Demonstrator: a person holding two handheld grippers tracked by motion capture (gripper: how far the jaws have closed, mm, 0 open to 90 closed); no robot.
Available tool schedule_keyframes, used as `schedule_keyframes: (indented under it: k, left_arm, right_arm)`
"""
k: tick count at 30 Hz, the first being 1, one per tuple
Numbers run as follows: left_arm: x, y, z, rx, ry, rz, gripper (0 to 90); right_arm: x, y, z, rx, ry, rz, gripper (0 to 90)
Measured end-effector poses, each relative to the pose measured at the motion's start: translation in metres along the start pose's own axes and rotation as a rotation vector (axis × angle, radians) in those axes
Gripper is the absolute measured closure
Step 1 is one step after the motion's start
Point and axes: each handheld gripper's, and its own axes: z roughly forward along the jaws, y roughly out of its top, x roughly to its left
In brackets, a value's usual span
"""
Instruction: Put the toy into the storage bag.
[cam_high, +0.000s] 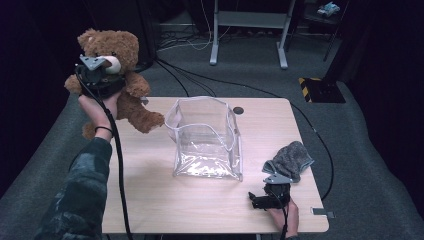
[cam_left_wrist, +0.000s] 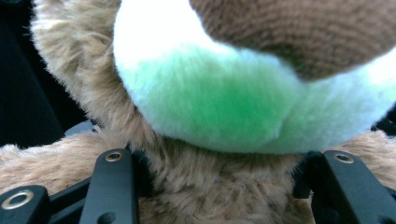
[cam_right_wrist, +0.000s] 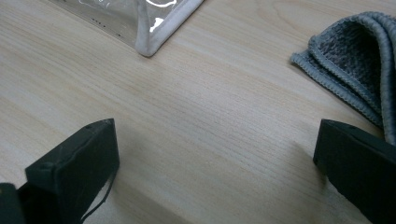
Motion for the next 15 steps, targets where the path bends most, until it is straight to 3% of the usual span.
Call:
schedule_keyframes:
  k: [8, 15]
  left_arm:
    - [-0.011, 0.018, 0.001, -0.028, -0.007, 0.004, 44.9]
    - [-0.029, 0.027, 0.003, -0.049, -0.035, 0.011, 44.9]
  right_arm:
    - [0.000, 0.000, 0.000, -0.001, -0.001, 0.003, 0.0]
    - [0.000, 0.000, 0.000, 0.000, -0.001, 0.002, 0.0]
